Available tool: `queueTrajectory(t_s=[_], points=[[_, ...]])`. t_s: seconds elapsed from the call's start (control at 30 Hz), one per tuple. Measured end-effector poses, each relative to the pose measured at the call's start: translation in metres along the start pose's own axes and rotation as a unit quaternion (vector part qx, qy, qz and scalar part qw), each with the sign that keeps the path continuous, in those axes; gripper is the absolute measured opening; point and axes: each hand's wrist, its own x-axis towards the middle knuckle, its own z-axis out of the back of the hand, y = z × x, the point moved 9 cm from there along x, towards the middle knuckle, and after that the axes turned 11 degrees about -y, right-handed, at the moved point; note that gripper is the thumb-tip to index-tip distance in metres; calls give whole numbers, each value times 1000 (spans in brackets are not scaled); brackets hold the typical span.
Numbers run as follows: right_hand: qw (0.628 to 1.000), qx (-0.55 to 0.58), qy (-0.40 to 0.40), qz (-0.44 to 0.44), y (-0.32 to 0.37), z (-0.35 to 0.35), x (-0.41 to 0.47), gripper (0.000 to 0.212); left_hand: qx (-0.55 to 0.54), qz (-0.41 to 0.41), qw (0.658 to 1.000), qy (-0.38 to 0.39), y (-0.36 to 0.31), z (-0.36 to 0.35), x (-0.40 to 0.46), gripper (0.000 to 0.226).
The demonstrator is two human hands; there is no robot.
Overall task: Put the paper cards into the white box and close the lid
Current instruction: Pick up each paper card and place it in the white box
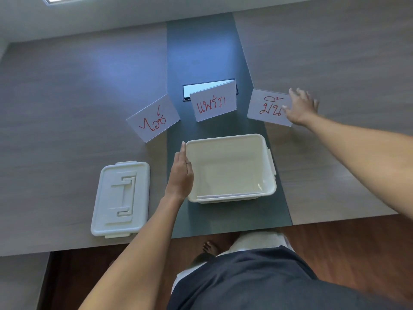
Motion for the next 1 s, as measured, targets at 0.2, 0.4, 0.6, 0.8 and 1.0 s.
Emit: queueTrajectory(t_s=[0.2,0.4,0.6,0.8,1.0], points=[[996,-75,-18,35,-7,-4,12,45,7,-3,1000,-5,0,0,1,53],[1000,-24,8,13,-5,-3,5,22,2,-7,1000,-6,-1,1,0,53],[997,24,-70,-29,7,18,-10,23,-11,0,1000,-2,-1,1,0,52],[986,93,-139,-10,44,63,-24,24,-14,1,1000,4,-1,1,-1,52],[963,184,-184,69,83,113,-59,26,-19,-4,1000,6,-3,1,-2,50]])
